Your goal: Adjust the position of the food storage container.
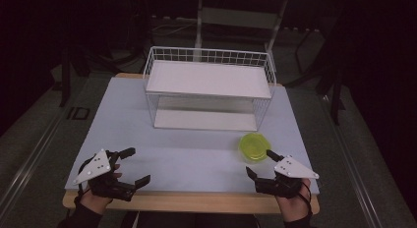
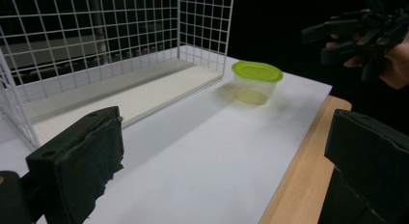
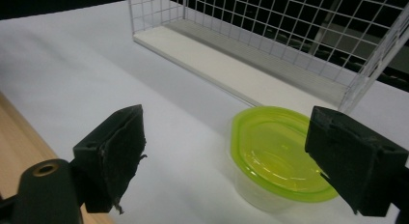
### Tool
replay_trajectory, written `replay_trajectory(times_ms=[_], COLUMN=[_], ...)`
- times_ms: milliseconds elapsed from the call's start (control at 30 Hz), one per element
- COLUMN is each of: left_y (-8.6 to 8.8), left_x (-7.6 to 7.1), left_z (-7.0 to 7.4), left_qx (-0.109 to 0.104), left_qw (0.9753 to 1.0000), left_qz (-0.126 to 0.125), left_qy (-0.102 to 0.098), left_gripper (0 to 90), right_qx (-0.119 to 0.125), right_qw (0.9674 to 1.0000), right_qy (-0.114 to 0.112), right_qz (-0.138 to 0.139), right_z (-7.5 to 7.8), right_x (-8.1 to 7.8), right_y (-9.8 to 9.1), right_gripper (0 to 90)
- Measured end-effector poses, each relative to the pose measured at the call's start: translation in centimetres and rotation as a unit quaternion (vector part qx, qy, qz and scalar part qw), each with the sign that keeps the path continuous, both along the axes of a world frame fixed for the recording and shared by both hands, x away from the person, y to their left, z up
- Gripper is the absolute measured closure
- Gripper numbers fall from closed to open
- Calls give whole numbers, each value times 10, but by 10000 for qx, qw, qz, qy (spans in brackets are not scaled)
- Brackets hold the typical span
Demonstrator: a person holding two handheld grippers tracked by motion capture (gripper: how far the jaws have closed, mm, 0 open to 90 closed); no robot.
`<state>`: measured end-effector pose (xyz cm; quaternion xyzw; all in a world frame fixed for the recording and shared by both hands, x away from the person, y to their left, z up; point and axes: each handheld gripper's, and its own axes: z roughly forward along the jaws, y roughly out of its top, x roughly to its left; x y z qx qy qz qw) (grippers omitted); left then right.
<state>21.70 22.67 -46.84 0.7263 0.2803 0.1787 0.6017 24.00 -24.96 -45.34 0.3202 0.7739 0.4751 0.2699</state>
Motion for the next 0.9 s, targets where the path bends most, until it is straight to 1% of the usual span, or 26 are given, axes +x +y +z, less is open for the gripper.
replay_trajectory(times_ms=[33,67,167,200,267,300,400,433,467,500,567,600,633,667,700,733,767,833,867,900], left_y=[0,0,1,1,1,0,0,0,0,0,0,0,0,0,0,0,0,0,0,0], left_x=[0,0,0,0,0,0,0,0,0,0,0,0,0,0,0,1,1,1,1,1], left_z=[0,0,0,1,1,1,0,0,0,1,0,0,0,0,0,0,0,0,0,0], left_qx=[-21,-45,-105,-114,-142,-139,-136,-132,-142,-157,-160,-174,-176,-172,-175,-177,-169,-163,-159,-156], left_qw=[10000,10000,9999,9999,9999,9999,9998,9998,9998,9998,9998,9998,9998,9998,9998,9998,9998,9998,9998,9998], left_qz=[-11,-19,-48,-57,-82,-87,-104,-103,-106,-113,-112,-120,-123,-117,-118,-122,-124,-128,-126,-129], left_qy=[7,9,-27,-44,-52,-50,-45,-48,-52,-48,-40,-35,-29,-21,-16,-11,-10,-7,-7,-5], left_gripper=[10,10,10,10,10,10,10,10,10,10,10,10,10,10,10,10,10,10,10,10], right_qx=[0,50,157,157,167,200,69,99,99,51,65,117,220,279,215,202,233,252,227,197], right_qw=[10000,9999,9995,9995,9991,9985,9980,9977,9975,9975,9976,9982,9983,9985,9988,9988,9990,9990,9993,9991], right_qy=[9,55,9,9,-123,-201,-396,-453,-518,-554,-599,-527,-485,-381,-384,-429,-358,-347,-267,-310], right_qz=[45,114,289,289,376,461,484,490,476,437,351,274,253,282,193,95,90,-82,-98,-189], right_z=[0,1,8,8,14,20,32,37,40,44,49,52,54,56,57,58,58,58,57,56], right_x=[-1,-1,-5,-5,-8,-9,-10,-9,-8,-6,-2,0,3,7,10,13,18,24,28,31], right_y=[1,2,5,5,6,7,9,9,8,8,4,2,-1,-4,-6,-7,-10,-13,-15,-17], right_gripper=[141,141,143,143,143,143,133,132,131,131,131,127,128,126,119,119,110,111,121,156])
